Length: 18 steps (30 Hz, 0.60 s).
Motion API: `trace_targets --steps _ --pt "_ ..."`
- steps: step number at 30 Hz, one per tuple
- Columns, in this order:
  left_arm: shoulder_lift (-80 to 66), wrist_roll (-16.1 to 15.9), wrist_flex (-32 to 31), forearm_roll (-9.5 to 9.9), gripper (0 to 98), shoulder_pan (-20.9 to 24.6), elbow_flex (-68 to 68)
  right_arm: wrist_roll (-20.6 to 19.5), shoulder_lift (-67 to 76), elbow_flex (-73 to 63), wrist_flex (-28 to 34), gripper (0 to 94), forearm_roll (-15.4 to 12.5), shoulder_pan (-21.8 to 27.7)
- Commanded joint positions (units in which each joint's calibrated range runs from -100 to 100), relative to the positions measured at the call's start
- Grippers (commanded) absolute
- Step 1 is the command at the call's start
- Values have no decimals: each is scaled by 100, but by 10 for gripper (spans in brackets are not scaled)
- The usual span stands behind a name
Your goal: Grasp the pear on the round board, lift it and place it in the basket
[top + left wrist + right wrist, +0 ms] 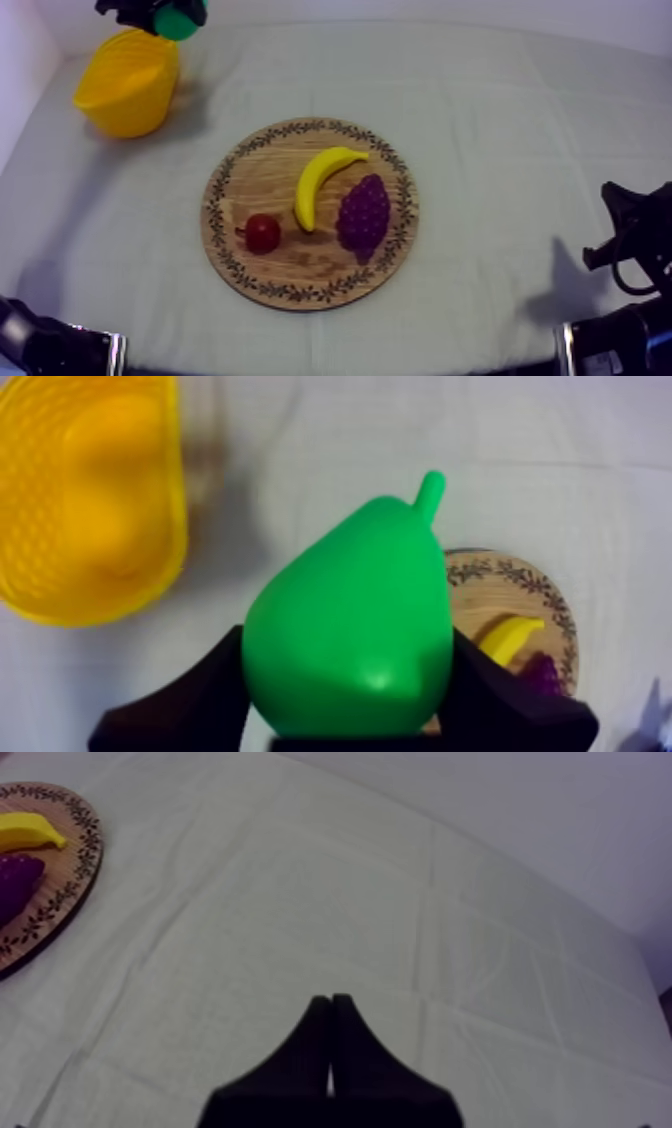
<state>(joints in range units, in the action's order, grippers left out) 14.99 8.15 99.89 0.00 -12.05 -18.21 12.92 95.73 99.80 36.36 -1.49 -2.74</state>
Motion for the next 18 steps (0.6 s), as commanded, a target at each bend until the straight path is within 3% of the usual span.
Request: trace_targets --steps 1,18 --pt "3 -56 -10 21 409 255 -52 0 3 -2 2 4 0 -2" --pt "341 -463 -13 -125 403 1381 -522 0 3 -2 2 4 0 -2"
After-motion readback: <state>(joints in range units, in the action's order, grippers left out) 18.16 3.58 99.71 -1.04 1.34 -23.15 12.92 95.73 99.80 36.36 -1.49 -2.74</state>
